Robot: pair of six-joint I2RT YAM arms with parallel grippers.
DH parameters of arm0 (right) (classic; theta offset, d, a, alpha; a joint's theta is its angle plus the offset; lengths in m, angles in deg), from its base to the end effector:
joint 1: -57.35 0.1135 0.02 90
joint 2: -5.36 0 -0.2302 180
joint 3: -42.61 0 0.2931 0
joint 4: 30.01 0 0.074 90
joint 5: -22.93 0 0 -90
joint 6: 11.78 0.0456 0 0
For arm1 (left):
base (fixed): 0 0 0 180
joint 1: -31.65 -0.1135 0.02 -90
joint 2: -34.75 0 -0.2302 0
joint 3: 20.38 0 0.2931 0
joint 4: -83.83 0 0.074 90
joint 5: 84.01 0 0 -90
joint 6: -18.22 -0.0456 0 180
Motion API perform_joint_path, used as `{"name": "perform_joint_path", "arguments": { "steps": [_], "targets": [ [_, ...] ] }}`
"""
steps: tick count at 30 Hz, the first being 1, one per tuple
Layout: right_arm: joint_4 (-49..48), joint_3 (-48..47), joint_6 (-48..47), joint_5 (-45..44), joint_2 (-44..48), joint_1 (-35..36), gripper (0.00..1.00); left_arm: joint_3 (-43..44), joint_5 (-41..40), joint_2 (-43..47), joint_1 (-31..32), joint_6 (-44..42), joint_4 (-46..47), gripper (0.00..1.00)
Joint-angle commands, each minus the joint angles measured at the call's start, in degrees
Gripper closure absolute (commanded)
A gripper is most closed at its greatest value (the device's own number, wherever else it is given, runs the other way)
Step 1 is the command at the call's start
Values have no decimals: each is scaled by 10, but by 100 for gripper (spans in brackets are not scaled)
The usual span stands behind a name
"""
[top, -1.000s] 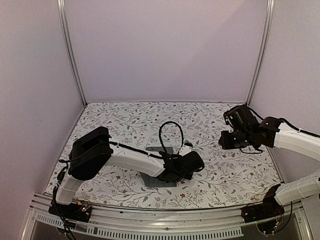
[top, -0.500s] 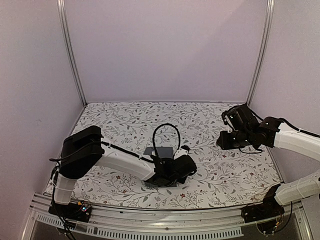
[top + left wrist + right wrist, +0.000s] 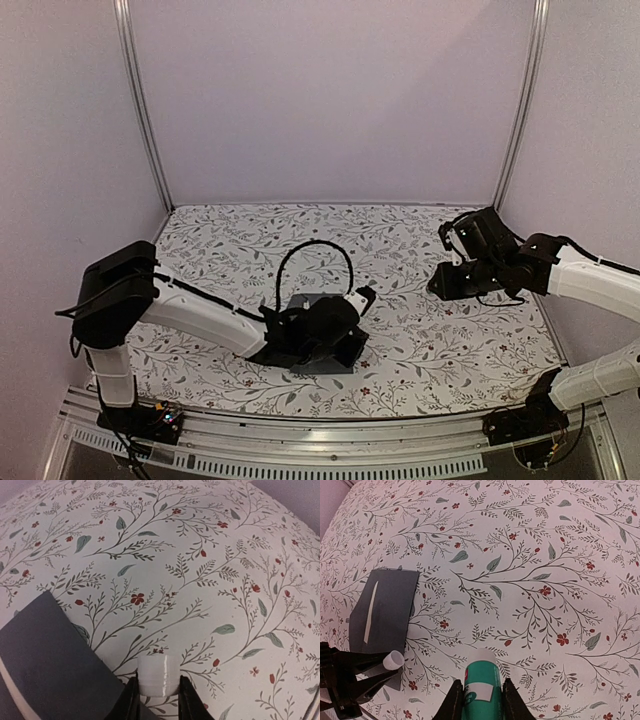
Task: Place the letter into the envelope and seal it
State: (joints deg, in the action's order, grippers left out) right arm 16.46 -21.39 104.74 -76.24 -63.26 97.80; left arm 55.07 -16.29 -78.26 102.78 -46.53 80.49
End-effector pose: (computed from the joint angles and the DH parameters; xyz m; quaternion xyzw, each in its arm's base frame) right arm 0.2353 0.1910 0.2116 -0.0875 0.9362 0.1203 0.3185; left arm 0.1555 -0.4014 0.0706 0.2739 0.8532 -0.1867 0.4028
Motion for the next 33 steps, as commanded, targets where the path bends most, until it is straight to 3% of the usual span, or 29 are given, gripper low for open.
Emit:
{"name": "perform_joint_path", "arguments": {
  "steps": [1,8,13,22,33],
  "targets": [
    [-38,-8,-19,103,19,-1,100,-87,143,89,-18,-125,137,80],
    [-109,25,-40,343,52,-1,100,-271,264,210,-31,-249,338,80],
    [-175,49,-29,452,61,13,100,-347,336,281,-58,-252,421,83],
    [-240,22,0,432,29,115,100,-424,479,375,-98,-229,502,84],
    [-260,-66,9,403,-40,194,100,-462,534,453,-124,-220,491,87]
  ]
}}
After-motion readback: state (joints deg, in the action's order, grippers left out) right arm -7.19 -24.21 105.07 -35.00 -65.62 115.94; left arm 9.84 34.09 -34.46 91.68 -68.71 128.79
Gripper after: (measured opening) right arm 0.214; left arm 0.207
